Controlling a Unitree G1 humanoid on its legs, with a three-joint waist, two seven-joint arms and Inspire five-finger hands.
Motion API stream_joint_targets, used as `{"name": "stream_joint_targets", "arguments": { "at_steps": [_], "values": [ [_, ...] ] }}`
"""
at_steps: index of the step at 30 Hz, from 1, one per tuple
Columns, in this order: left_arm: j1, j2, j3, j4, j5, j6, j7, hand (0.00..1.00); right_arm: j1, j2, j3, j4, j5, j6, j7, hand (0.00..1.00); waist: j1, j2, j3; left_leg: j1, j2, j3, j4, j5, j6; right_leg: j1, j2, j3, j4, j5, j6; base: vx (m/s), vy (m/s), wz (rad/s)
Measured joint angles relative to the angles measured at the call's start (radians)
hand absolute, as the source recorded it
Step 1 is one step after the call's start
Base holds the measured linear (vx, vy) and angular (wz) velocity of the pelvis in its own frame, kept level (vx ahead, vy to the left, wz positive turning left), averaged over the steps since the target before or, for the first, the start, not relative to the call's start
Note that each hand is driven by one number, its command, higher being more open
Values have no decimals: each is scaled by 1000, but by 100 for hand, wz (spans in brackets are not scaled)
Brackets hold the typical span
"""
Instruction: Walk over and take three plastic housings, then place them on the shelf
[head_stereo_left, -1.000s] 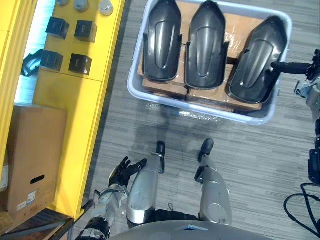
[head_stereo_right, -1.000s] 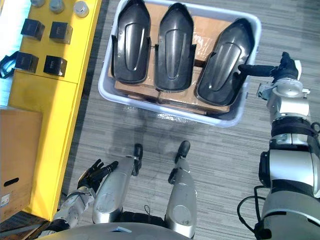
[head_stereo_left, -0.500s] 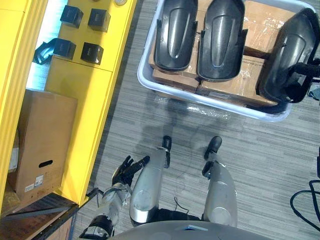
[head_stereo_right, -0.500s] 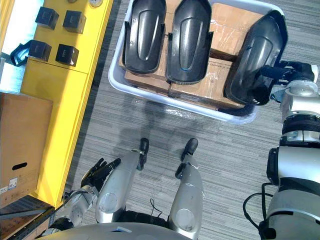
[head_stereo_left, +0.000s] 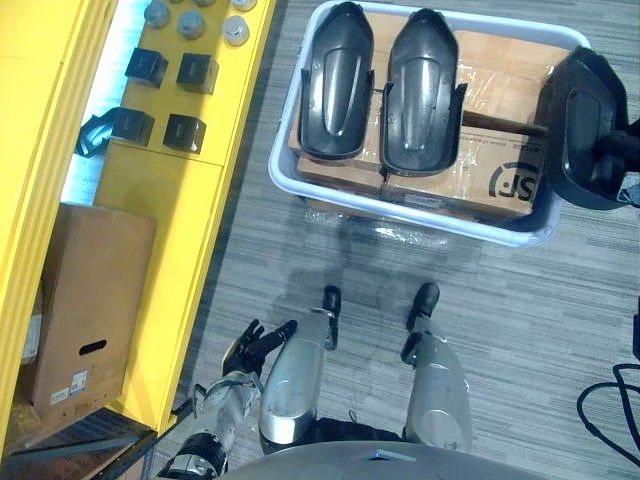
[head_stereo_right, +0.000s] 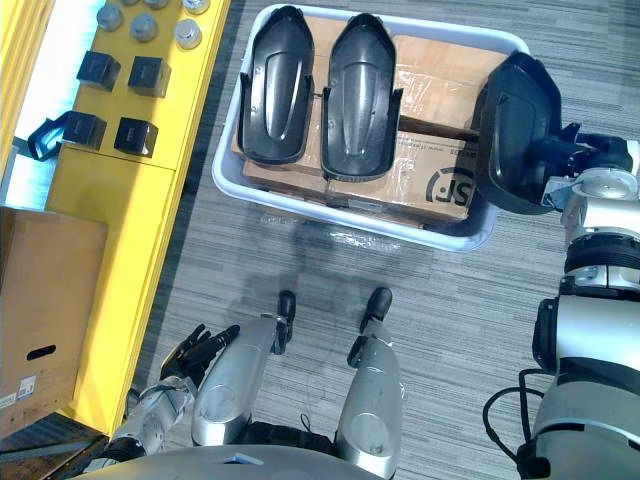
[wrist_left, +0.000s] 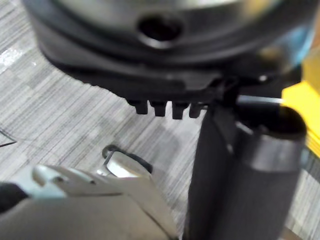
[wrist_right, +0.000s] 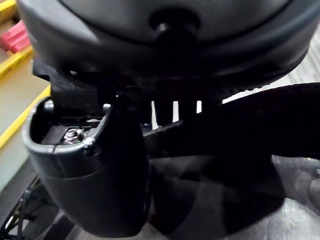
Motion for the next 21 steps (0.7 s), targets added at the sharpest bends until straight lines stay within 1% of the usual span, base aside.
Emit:
{"name": "stream_joint_targets", "arguments": {
  "at_steps": [2, 4, 5, 7, 8, 9, 11, 12, 13, 15, 17, 19, 20, 21],
  "values": [
    [19, -1, 17, -11, 17, 3, -1, 100, 27, 4, -25, -11, -1, -19, -39, 0, -4, -2, 1, 40, 0, 7, -26, 4, -3, 28, 2, 4, -14, 0, 0, 63, 11, -7],
    [51, -1, 25, -37, 27, -2, -7, 100, 80, 19, -76, -59, -41, -44, -93, 0, -23, -9, 3, 90, 0, 7, -64, 12, -7, 74, 8, 1, -42, 0, 0, 97, -3, 0],
    [60, -1, 28, -42, 29, -2, -7, 100, 96, 28, -92, -77, -51, -50, -103, 0, -28, -14, 2, 103, 1, 6, -75, 14, -8, 88, 10, 0, -51, 1, 0, 112, -13, -4],
    [86, -1, 43, -60, 44, -3, -7, 100, 157, 59, -146, -151, -80, -87, -125, 0, -41, -32, 1, 164, 5, 9, -114, 21, -15, 140, 19, -1, -80, 1, 0, 103, -16, -5],
    [88, 0, 50, -61, 53, -4, -8, 100, 170, 65, -153, -169, -81, -97, -131, 0, -45, -36, -1, 174, 5, 9, -122, 23, -15, 151, 21, -1, -88, 1, 0, 97, -14, 0],
    [102, 2, 65, -77, 62, -10, -9, 100, 211, 95, -170, -231, -110, -124, -149, 0, -58, -58, -10, 205, 7, 8, -152, 31, -22, 178, 25, -5, -111, 5, 3, 71, -10, 0],
    [116, 9, 70, -91, 65, -20, -10, 100, 251, 118, -172, -275, -122, -148, -160, 0, -63, -78, -24, 226, 7, 9, -176, 40, -25, 197, 28, -12, -130, 7, 4, 62, -16, 3],
    [124, 15, 72, -101, 65, -21, -10, 100, 283, 137, -173, -300, -139, -161, -160, 0, -67, -93, -43, 238, 7, 7, -195, 47, -28, 212, 30, -20, -148, 12, 4, 74, -25, 14],
    [143, 20, 73, -140, 72, -21, -1, 100, 328, 172, -177, -340, -161, -176, -162, 0, -76, -113, -76, 260, 7, 4, -223, 55, -32, 238, 32, -32, -178, 19, 7, 84, -21, 13],
    [162, 15, 71, -218, 81, -22, 16, 100, 378, 207, -181, -395, -201, -190, -162, 0, -78, -130, -110, 278, 5, 4, -242, 58, -32, 261, 32, -37, -207, 29, 7, 57, -1, 6],
    [167, 7, 72, -356, 80, -21, 52, 100, 460, 280, -198, -499, -270, -232, -170, 0, -77, -148, -167, 287, 4, 6, -255, 63, -31, 276, 34, -41, -229, 34, 10, 16, 0, 1],
    [148, 6, 80, -460, 55, -22, 71, 100, 506, 326, -198, -559, -328, -268, -187, 0, -76, -155, -199, 288, 4, 5, -254, 62, -31, 278, 34, -43, -229, 34, 10, 0, 0, 0],
    [142, 6, 91, -541, 45, -23, 77, 100, 524, 357, -198, -600, -361, -278, -194, 0, -76, -158, -217, 289, 4, 5, -254, 63, -31, 280, 34, -43, -229, 34, 10, 0, 0, 0],
    [137, 6, 96, -580, 43, -23, 80, 100, 534, 371, -198, -618, -382, -285, -199, 0, -76, -159, -223, 293, 4, 5, -254, 63, -31, 284, 33, -43, -229, 34, 10, -30, 7, 1]
  ]
}}
